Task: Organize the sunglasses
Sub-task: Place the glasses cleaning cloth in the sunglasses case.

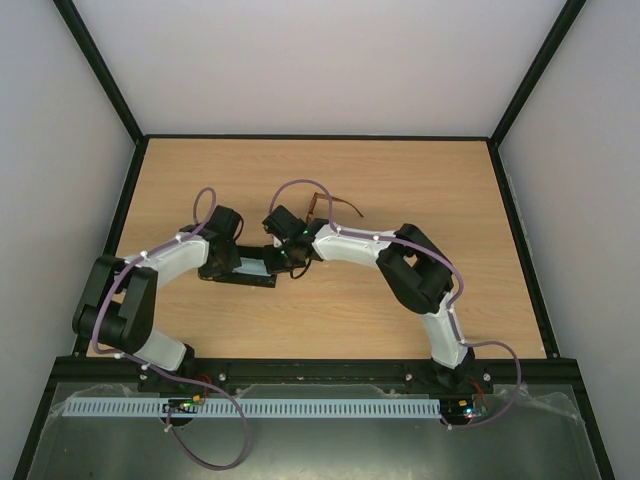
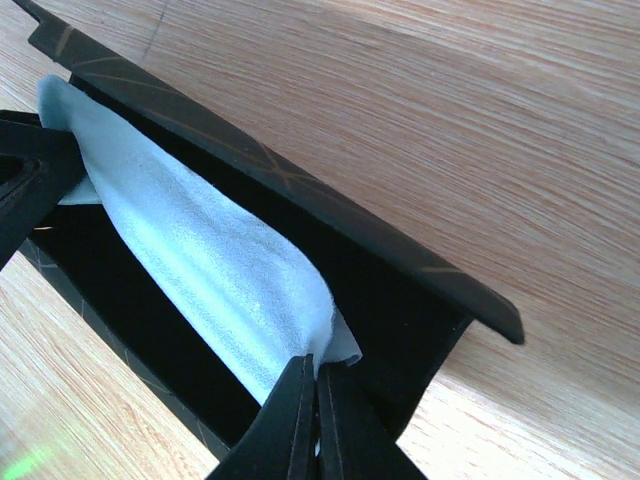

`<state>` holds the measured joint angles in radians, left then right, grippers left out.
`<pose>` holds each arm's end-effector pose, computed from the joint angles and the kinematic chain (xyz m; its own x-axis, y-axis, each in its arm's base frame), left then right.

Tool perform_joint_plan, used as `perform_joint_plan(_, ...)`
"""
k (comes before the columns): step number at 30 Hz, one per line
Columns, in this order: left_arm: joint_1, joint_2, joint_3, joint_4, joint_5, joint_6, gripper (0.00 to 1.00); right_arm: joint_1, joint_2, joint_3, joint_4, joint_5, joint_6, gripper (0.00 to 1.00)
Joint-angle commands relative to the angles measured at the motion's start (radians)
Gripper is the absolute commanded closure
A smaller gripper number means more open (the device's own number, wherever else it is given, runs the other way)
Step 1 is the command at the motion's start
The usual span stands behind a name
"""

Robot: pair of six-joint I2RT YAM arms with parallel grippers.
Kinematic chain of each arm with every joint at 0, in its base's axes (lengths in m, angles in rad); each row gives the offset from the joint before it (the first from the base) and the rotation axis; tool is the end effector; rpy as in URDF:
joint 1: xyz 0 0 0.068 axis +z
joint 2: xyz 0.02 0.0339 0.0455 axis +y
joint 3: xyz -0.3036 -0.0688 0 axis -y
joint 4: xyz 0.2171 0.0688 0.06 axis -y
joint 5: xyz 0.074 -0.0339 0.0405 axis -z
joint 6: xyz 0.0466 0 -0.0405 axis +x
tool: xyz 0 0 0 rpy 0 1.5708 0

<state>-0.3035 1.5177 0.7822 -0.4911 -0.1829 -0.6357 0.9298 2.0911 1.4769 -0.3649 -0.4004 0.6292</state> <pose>0.2369 -0.0653 0.2027 -0.8626 -0.3417 -0.3732 -0.3440 0.9369 -0.0626 0.2534 0.3700 0.2038 -0.9122 -0.3163 -0.2606 -0.4098 0.6958 0.5898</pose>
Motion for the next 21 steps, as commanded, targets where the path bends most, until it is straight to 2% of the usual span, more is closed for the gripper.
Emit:
perform_joint_plan(1,0.007,0.0,-0.004,-0.039,0.006,0.006,0.95,0.006,0.013,-0.001,-0.052,0.034,-0.015,0.97)
perform_joint_plan(4,0.006,-0.003,0.006,-0.053,0.015,0.007,0.91,0.006,0.007,0.0,-0.054,0.037,-0.013,0.93)
perform_joint_plan(14,0.007,-0.003,0.001,-0.055,0.028,0.002,0.9,0.006,-0.003,-0.011,-0.052,0.04,-0.007,0.91)
perform_joint_plan(21,0.006,-0.029,0.022,-0.078,0.035,0.001,0.78,0.006,-0.022,-0.008,-0.057,0.044,-0.006,0.89)
